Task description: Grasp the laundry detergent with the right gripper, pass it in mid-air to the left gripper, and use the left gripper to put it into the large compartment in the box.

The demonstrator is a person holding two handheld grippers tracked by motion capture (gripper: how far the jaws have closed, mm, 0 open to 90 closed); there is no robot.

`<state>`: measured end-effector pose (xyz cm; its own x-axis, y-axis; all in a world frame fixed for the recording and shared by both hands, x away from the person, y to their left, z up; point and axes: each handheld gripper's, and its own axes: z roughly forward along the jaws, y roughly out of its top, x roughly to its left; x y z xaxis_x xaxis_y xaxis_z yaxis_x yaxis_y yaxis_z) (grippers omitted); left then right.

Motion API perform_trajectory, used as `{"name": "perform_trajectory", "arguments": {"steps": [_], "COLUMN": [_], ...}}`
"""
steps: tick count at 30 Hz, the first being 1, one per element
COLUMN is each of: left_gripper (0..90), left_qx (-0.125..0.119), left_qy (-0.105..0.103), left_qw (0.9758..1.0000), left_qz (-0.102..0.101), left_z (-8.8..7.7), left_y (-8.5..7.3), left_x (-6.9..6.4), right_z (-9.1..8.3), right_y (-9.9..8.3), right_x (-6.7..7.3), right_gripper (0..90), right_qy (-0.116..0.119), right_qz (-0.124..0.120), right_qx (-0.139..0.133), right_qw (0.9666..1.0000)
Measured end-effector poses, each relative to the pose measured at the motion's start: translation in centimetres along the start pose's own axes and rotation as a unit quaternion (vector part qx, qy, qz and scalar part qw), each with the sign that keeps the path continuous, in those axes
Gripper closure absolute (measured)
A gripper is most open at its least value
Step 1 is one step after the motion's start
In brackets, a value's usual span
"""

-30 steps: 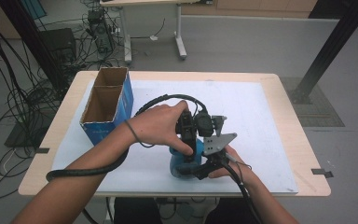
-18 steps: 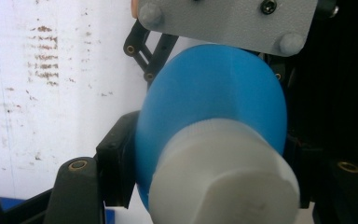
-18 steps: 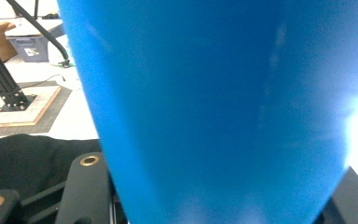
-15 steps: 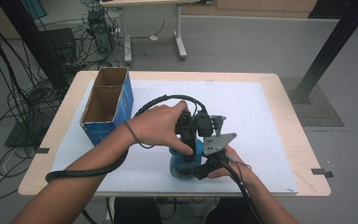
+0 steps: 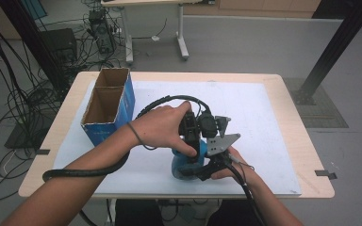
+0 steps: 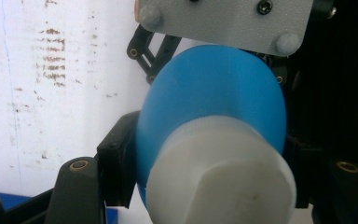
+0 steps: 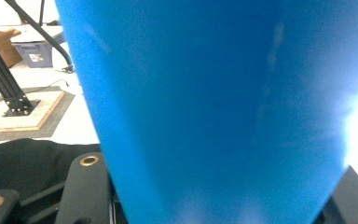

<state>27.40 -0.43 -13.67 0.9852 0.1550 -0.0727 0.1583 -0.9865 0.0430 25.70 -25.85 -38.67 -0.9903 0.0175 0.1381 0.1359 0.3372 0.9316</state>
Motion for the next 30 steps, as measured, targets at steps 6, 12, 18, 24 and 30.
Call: {"name": "perform_trajectory", "arguments": {"steps": [6,12,18,24,30], "left_gripper": [36.2,36.5,36.6,36.6,36.7], "left_qx": [0.002,0.002,0.003,0.003,0.004], "left_qy": [0.001,0.005,0.002,0.003,0.003], "left_qw": [1.0000,1.0000,1.0000,1.0000,1.0000], "left_qz": [-0.001,-0.001,0.000,-0.001,-0.007], "left_z": [-0.3,-0.4,-0.3,-0.3,-0.3], "left_y": [0.2,0.3,0.4,0.5,0.5], "left_x": [-0.1,-0.3,-0.2,-0.2,-0.1], "right_z": [0.1,0.1,-0.1,-0.4,-0.8], "right_y": [-0.4,-0.8,-1.3,-2.0,-2.2], "right_x": [-0.1,-0.2,-0.4,-0.2,0.0], "right_gripper": [41.7,38.5,21.8,11.2,8.8], "right_qy": [0.003,0.005,0.003,-0.006,-0.016], "right_qz": [0.005,0.020,0.041,0.052,0.049], "right_qx": [-0.012,-0.024,-0.033,-0.055,-0.064], "right_qw": [0.9999,0.9995,0.9986,0.9971,0.9966]}}
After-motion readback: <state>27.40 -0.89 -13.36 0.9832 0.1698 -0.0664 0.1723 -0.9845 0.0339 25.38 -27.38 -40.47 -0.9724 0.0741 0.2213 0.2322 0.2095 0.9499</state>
